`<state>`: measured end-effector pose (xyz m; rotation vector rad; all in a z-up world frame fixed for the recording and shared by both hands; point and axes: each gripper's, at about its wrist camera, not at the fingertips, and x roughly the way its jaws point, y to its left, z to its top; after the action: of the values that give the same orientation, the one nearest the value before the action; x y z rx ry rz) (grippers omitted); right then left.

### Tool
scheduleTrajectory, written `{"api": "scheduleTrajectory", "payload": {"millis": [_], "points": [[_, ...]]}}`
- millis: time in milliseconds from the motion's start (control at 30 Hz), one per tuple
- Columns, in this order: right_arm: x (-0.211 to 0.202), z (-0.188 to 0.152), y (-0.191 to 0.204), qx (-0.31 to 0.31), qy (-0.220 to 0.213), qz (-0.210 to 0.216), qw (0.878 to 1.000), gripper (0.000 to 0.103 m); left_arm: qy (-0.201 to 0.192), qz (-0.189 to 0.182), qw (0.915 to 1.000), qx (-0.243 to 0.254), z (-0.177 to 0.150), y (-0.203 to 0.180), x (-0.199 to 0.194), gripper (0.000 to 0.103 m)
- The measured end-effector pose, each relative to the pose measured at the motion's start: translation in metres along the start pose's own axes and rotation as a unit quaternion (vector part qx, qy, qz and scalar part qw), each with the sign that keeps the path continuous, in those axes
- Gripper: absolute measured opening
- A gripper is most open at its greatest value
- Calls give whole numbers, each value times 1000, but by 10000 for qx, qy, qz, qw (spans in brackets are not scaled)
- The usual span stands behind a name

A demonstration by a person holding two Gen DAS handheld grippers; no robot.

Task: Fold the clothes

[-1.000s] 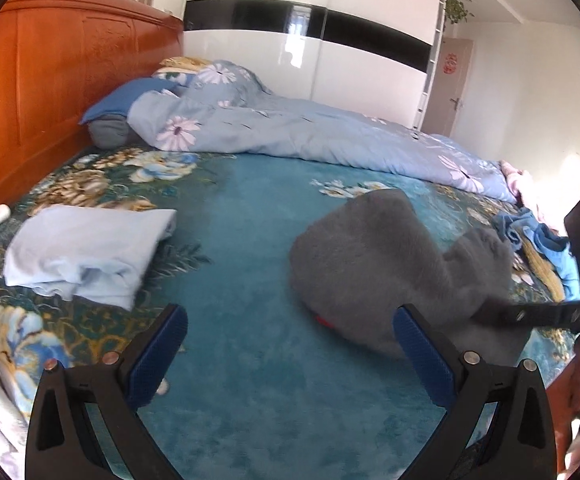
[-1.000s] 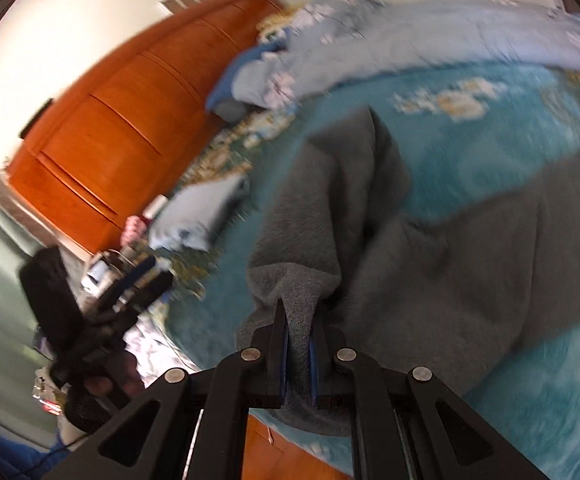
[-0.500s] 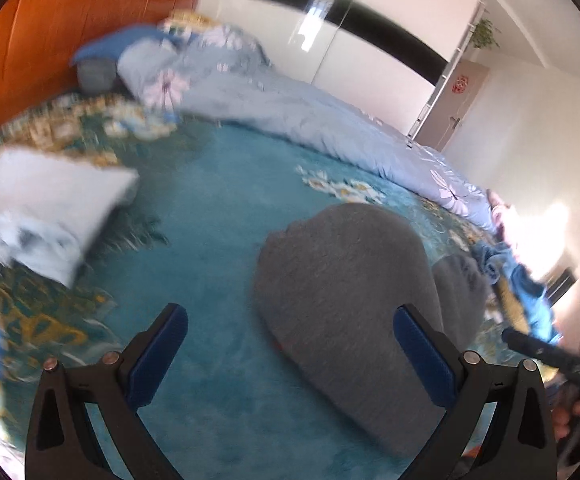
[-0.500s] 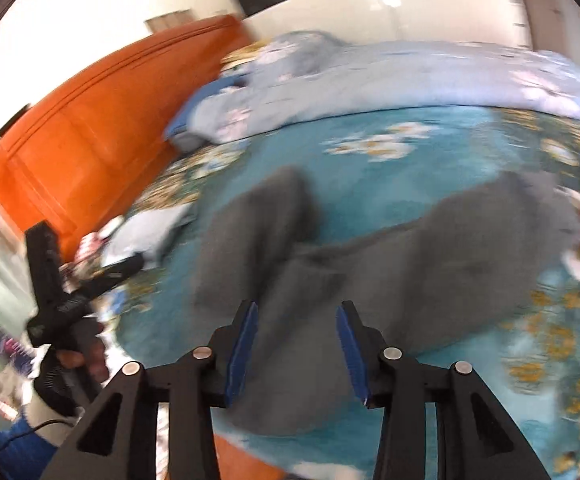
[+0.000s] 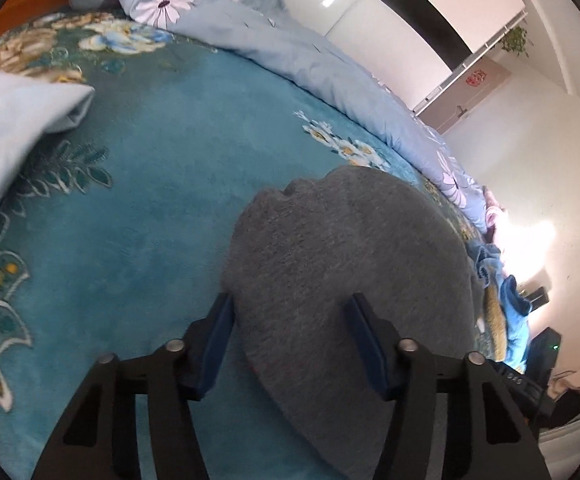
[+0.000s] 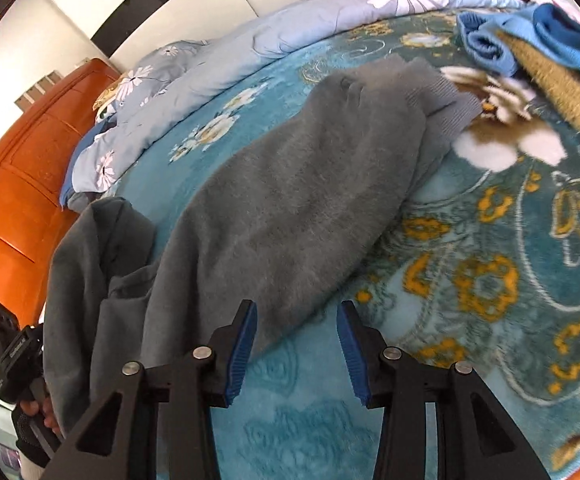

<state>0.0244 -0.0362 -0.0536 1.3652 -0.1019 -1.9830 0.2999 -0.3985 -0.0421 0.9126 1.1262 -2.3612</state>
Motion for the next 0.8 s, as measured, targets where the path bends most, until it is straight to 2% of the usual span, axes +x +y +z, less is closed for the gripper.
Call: {"api": "scheduleTrajectory", "payload": {"millis": [33,67,100,133,167,267,367,467,667,800], "points": [[1,0,-2,46,-1,27,10000,38,9,-39,10000,-25,0,0,1,51],[2,0,-3,93,-2,54,9999,32,18,-78,10000,-49,0,-1,1,39],[3,0,-5,139,-3,81,9999,13,13,-110,9999,-66,-1,-1,1,32],[1,0,-5,178,-34,154,9997,3,7,-142,9999,-82,-1,-2,1,20],[-1,0,-5,217,-65,227,9995,3,-13,-162,9998,-67,-1,-4,-1,15],[-20,5,-1,229,-303,430,9984,2,-145,-227,9996,-40,2,-11,-12,10],[-45,12,5,190,-612,624,9960,2,-387,-321,9987,-3,6,-18,-30,9],[-89,22,6,155,-1113,759,9908,2,-732,-443,9963,72,13,-26,-56,9],[-169,33,15,-114,-1935,856,9773,2,-1591,-527,9847,474,29,-47,-127,9],[-215,28,17,-215,-2407,863,9665,2,-1976,-345,9759,862,26,-57,-167,9]]}}
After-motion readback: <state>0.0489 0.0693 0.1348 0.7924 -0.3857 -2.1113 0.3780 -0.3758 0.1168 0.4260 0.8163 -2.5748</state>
